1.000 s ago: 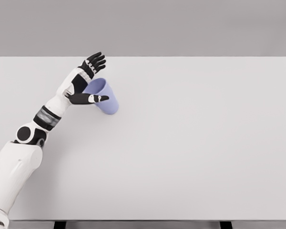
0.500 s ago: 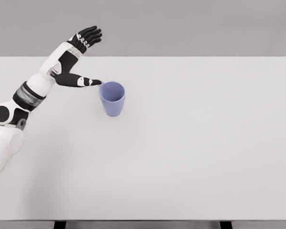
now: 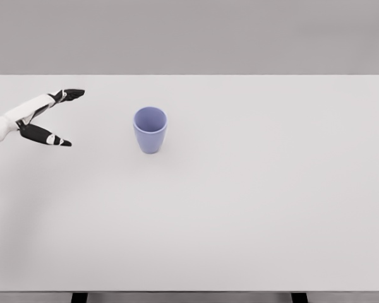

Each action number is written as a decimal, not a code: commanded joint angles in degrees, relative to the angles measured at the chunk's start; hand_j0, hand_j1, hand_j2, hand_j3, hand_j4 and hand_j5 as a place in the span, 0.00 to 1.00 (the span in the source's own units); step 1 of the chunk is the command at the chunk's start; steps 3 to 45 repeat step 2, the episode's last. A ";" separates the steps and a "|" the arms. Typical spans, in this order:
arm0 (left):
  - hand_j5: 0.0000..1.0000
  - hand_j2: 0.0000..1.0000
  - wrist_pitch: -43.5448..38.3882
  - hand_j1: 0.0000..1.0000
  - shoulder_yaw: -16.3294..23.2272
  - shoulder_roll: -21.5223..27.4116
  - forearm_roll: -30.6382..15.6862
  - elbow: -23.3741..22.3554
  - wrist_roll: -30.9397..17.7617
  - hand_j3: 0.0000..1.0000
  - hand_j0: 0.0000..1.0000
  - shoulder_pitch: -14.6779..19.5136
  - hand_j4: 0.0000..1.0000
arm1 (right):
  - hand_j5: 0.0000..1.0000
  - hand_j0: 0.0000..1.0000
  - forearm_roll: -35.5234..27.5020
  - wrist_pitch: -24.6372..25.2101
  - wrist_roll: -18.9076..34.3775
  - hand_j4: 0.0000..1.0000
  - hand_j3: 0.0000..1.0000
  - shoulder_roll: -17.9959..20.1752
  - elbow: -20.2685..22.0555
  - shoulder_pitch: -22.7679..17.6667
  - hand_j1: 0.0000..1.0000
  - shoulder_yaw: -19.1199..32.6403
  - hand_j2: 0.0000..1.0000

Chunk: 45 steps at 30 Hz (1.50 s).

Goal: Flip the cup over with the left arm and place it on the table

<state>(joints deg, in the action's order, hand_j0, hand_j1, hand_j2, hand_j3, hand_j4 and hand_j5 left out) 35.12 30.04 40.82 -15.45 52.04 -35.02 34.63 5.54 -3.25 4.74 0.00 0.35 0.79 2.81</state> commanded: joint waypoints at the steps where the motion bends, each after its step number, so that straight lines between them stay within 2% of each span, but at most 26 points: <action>1: 1.00 1.00 -0.12 1.00 0.37 0.49 0.07 0.17 0.02 1.00 1.00 0.00 1.00 | 1.00 1.00 -0.01 0.00 0.01 1.00 1.00 0.00 0.00 0.00 1.00 0.00 1.00; 45: 1.00 1.00 -0.12 1.00 0.37 0.40 -0.02 0.17 0.02 1.00 1.00 0.00 1.00 | 1.00 1.00 -0.01 0.00 0.01 1.00 1.00 0.00 0.00 0.00 1.00 0.00 1.00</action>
